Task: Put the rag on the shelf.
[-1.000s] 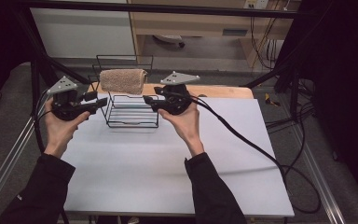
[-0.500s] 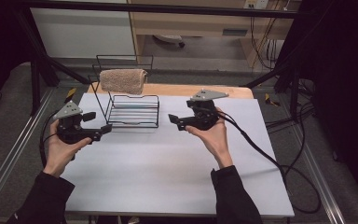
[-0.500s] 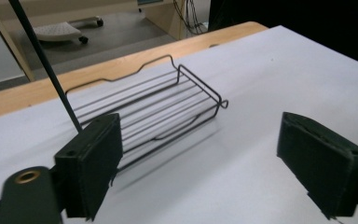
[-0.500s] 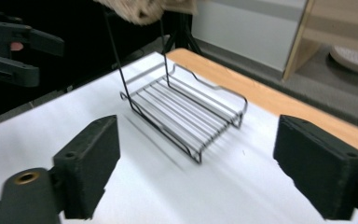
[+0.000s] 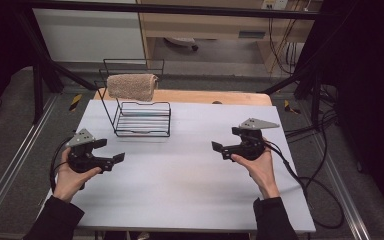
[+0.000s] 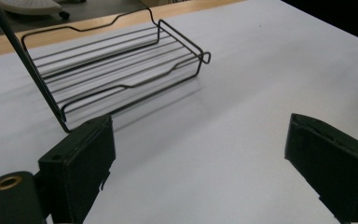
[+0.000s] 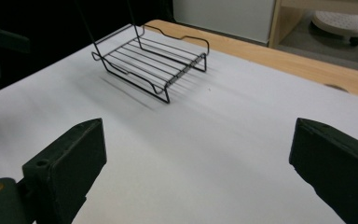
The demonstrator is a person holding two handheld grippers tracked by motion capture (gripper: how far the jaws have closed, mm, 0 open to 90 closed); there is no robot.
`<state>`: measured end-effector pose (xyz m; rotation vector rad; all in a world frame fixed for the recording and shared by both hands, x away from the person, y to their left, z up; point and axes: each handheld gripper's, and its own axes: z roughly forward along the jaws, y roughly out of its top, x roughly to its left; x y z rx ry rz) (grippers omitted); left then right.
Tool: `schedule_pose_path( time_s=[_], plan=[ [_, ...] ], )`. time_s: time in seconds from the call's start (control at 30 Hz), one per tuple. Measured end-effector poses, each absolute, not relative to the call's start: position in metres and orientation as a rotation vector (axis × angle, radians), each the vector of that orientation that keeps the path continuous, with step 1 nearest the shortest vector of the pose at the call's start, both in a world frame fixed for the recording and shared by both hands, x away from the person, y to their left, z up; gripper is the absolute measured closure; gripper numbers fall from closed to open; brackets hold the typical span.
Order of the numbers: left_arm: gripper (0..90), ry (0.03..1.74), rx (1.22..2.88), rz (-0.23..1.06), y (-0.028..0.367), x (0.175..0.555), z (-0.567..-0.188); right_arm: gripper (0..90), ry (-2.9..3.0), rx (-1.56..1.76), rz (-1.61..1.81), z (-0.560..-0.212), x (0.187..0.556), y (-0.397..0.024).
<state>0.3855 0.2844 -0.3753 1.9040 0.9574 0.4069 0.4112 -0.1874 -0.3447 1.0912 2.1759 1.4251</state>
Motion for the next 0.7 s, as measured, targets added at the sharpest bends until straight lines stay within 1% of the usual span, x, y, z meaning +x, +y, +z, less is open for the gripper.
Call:
schedule_pose_path(
  time_s=[0.23, 0.33, 0.47, 0.7],
  plan=[
    [8.6, 0.952, 1.934, 0.409, 0.282, 0.376, -0.395, 0.9, 2.192, 1.142, 1.353, -0.374, 0.397, -0.217],
    [8.6, 0.962, 1.953, 0.423, 0.282, 0.373, -0.404, 0.7, 2.197, 1.165, 1.351, -0.386, 0.391, -0.229],
    [8.9, 0.977, 1.962, 0.402, 0.284, 0.370, -0.413, 0.6, 2.220, 1.155, 1.333, -0.400, 0.383, -0.242],
    [9.0, 0.967, 1.992, 0.406, 0.285, 0.368, -0.423, 0.6, 2.236, 1.182, 1.308, -0.423, 0.370, -0.261]
  ],
)
